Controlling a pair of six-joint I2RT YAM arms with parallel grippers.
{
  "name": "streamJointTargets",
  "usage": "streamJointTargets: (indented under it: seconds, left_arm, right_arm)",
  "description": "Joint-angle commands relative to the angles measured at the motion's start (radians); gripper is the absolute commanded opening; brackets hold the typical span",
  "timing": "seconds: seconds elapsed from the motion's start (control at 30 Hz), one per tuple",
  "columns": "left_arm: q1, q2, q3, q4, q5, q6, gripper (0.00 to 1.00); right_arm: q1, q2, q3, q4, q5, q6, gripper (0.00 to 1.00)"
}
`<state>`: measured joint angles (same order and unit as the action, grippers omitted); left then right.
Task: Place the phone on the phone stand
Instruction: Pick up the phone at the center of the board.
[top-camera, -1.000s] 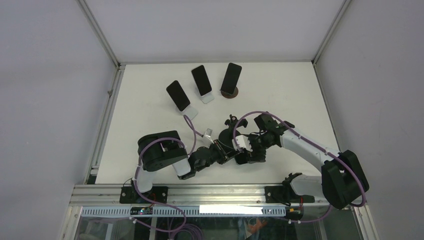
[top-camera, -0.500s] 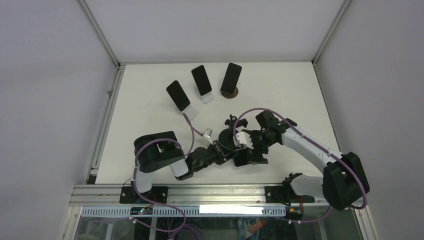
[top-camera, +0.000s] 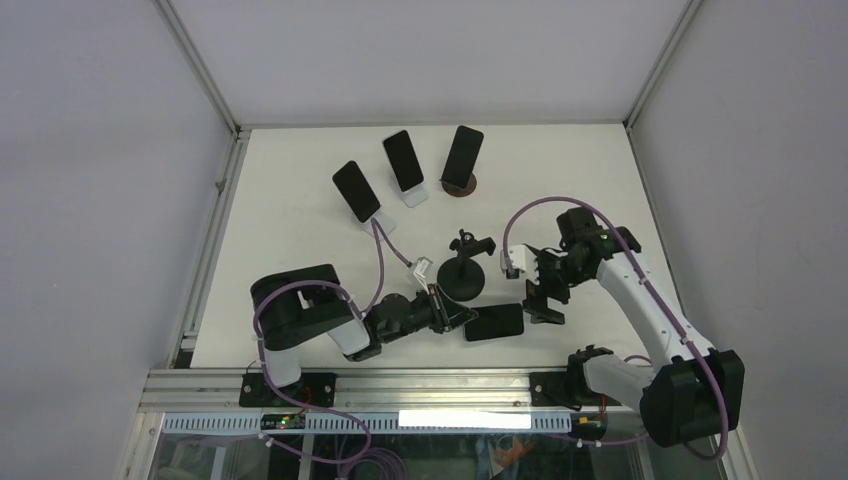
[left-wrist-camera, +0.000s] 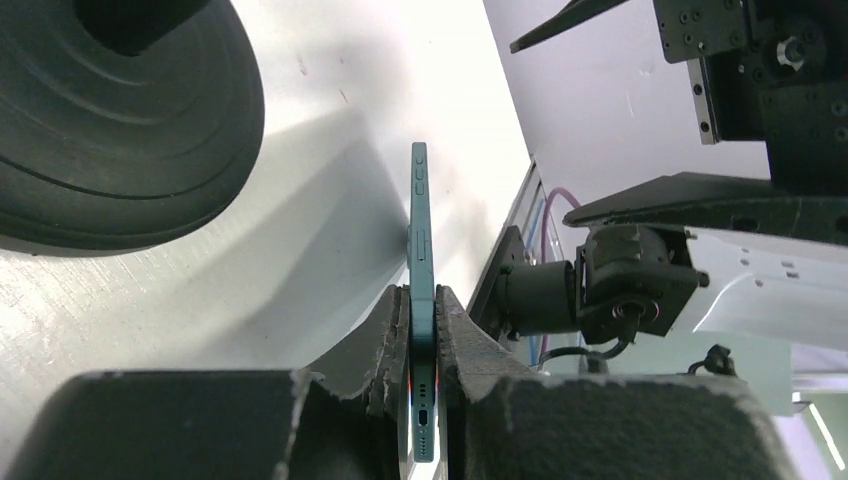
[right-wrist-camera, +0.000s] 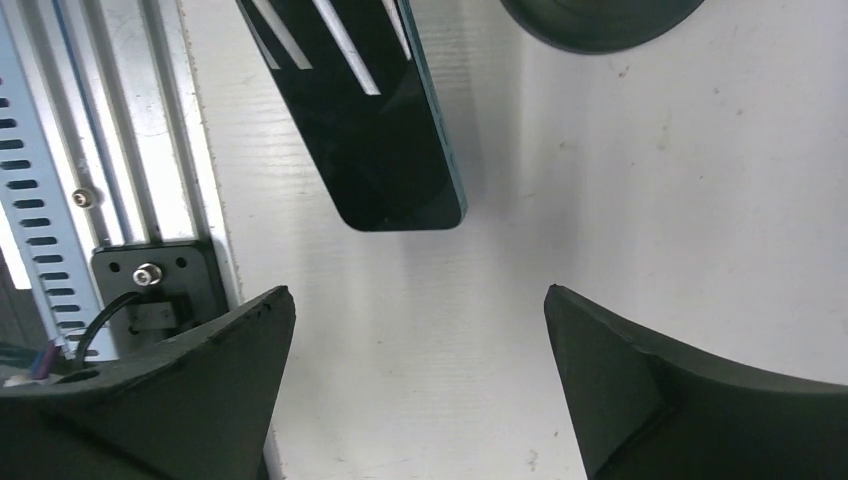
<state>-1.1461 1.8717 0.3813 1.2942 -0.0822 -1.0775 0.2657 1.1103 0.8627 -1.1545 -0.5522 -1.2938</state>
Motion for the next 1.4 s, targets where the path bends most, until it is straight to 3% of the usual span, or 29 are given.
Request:
streamJointTargets:
  seconds: [0.0, 0.13, 0.43, 0.6, 0.93, 1.17, 1.37]
  left_arm:
    - [-0.009, -0.095, -0.028, 0.129, 0.050, 0.171, 0.00]
    - [-0.009, -0.175, -0.048, 0.062, 0.065, 0.267, 0.00]
    - [-0.009, -0.488, -0.057, -0.298, 0.103, 0.540, 0.00]
    - [-0.009, -0.625, -0.066, -0.419, 0.123, 0.671, 0.00]
    - [-0.009, -0.692, -0.084, -0.365, 0.186, 0.789, 0.00]
    - [-0.008, -0.669, -0.063, -0.310, 0.226, 0.806, 0.00]
    - [-0.008, -0.651, -0.072, -0.227, 0.214, 0.809, 0.00]
  right_arm:
    - [-0.069, -0.034, 0.034, -0.105, -0.072, -0.033, 0.99]
    - [-0.112, -0.033, 0.048, -0.127, -0.108, -0.027, 0.99]
    - [-0.123, -0.001, 0.070, -0.130, -0.192, 0.011, 0.99]
    - [-0.122, 0.012, 0.059, -0.125, -0.258, 0.013, 0.99]
    - [-0.105, -0.005, 0.003, -0.060, -0.424, -0.035, 0.98]
    - [-0.023, 0.027, -0.019, 0.016, -0.485, 0.011, 0.97]
    - [-0.003, 0.067, -0.032, 0.030, -0.486, 0.030, 0.90]
